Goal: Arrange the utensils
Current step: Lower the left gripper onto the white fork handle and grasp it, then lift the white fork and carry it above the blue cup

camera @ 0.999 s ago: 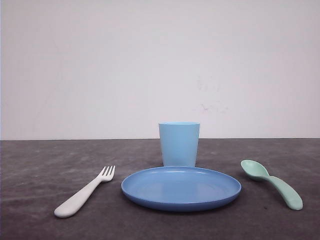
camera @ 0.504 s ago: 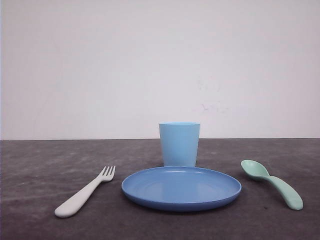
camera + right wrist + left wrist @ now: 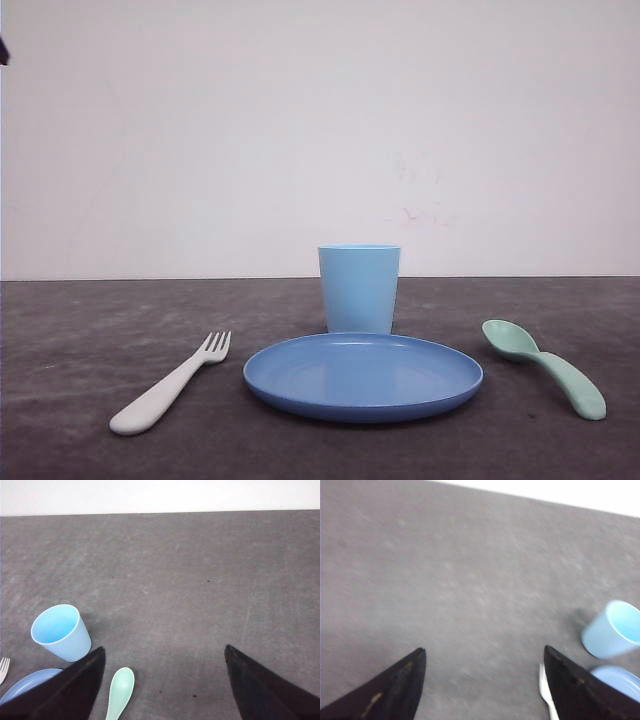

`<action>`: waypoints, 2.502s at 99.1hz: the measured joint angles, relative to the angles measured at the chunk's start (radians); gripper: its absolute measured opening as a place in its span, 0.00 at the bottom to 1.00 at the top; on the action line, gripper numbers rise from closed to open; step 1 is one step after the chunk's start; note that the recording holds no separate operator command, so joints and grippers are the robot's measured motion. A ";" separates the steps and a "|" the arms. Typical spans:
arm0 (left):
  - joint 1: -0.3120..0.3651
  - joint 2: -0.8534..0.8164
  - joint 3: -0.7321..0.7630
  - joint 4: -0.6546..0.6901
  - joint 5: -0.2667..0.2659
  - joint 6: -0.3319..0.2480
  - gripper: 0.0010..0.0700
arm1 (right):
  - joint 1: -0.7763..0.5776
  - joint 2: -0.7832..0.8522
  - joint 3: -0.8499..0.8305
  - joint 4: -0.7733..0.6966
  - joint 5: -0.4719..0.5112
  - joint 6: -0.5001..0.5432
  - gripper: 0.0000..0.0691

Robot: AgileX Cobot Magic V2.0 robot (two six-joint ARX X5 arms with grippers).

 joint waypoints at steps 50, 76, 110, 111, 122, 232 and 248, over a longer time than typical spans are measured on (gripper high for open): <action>-0.422 0.364 0.000 -0.021 -0.146 -0.112 0.65 | 0.002 0.039 0.000 0.000 0.000 0.000 0.69; -0.521 0.521 0.000 0.085 -0.194 -0.170 0.65 | 0.005 0.046 0.000 0.000 0.000 0.000 0.69; -0.550 0.663 0.000 0.180 -0.212 -0.243 0.65 | 0.005 0.050 0.000 -0.001 0.000 0.000 0.69; -0.550 0.666 0.000 0.181 -0.216 -0.244 0.65 | 0.005 0.050 0.000 -0.001 0.000 0.000 0.69; -0.550 0.693 0.000 0.191 -0.224 -0.253 0.65 | 0.005 0.051 0.000 -0.001 0.000 0.000 0.69; -0.580 0.795 0.019 0.248 -0.265 -0.351 0.10 | 0.005 0.051 0.000 -0.021 0.000 0.000 0.69; -0.604 0.803 0.037 0.239 -0.246 -0.358 0.07 | 0.005 0.051 0.000 -0.024 0.000 0.000 0.69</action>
